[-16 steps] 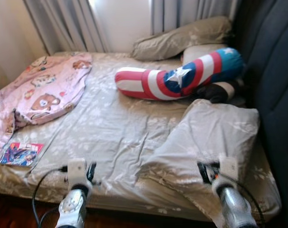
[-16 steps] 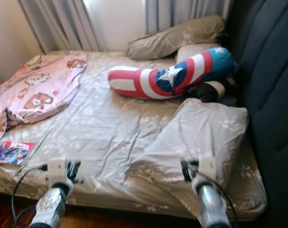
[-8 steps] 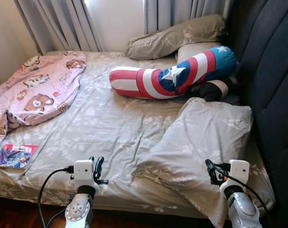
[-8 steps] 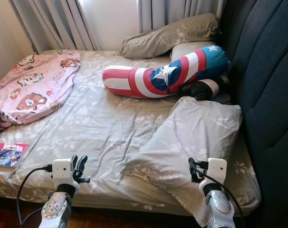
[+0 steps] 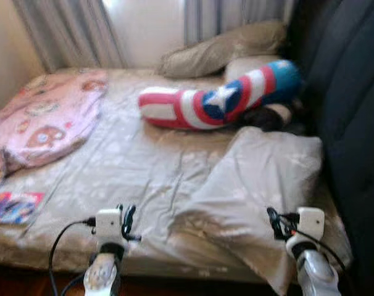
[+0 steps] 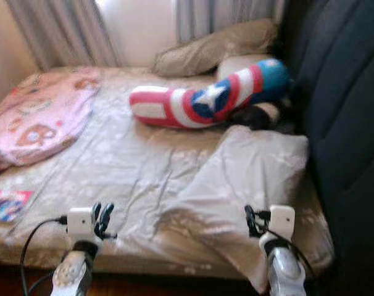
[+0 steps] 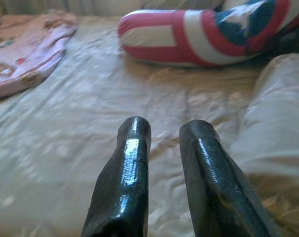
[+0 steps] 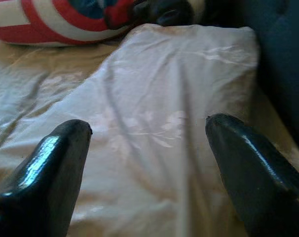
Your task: Clean up the room
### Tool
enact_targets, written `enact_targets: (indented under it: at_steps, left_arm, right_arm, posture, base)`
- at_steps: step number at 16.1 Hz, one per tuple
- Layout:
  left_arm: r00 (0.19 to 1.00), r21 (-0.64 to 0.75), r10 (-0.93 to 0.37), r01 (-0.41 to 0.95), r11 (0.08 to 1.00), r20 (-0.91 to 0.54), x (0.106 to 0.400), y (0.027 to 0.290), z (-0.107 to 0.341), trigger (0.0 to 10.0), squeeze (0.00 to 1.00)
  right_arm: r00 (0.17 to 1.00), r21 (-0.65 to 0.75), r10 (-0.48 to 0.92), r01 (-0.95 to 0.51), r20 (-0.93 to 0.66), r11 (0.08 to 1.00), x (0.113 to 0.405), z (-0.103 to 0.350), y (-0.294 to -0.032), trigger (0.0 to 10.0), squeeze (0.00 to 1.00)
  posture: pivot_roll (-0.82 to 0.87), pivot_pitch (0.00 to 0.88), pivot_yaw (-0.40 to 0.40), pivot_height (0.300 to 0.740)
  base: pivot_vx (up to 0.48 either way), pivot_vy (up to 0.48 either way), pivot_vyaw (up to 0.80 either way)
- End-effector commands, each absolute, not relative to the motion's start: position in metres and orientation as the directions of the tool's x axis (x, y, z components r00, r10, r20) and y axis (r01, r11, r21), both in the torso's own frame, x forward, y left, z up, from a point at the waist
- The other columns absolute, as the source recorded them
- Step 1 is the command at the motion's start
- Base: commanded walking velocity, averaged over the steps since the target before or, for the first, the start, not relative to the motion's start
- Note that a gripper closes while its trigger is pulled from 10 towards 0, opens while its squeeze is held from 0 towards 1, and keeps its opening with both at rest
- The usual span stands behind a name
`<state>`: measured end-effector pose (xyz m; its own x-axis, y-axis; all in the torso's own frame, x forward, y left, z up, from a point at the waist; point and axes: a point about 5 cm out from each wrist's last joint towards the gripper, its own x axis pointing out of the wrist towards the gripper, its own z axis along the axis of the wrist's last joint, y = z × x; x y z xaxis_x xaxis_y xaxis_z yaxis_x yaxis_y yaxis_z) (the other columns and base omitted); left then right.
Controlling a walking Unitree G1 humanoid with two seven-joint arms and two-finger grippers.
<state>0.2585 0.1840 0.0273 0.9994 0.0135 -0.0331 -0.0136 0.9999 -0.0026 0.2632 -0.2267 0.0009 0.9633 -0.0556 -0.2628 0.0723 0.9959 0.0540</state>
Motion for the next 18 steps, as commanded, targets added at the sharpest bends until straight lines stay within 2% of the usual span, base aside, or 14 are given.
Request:
enact_targets:
  at_steps: [1,6,18]
  left_arm:
    - [1.0,-0.018,0.013,-0.014,1.0,-0.021,0.2635,0.1823,0.0329,10.0,0.0]
    - [0.999,-0.035,0.012,-0.013,0.999,-0.03,0.2658,0.177,0.0332,10.0,0.0]
    - [1.0,-0.028,0.0,-0.001,1.0,-0.026,0.2644,0.1769,0.0354,10.0,0.0]
  right_arm:
    - [0.965,0.051,-0.061,0.076,-0.255,0.996,0.2658,0.0042,-0.2286,10.0,0.0]
    - [0.965,0.051,-0.043,0.058,-0.26,0.997,0.2658,0.0036,-0.2259,10.0,0.0]
    - [0.97,0.049,-0.047,0.061,-0.237,0.997,0.2658,0.0056,-0.2231,10.0,0.0]
  posture:
    - [-0.04,0.0,0.019,0.74]
    - [-0.04,0.0,0.002,0.74]
    - [-0.03,0.0,0.006,0.74]
  base:
    - [0.0,0.0,-0.68]
    - [0.0,0.0,-0.68]
    - [0.0,0.0,0.0]
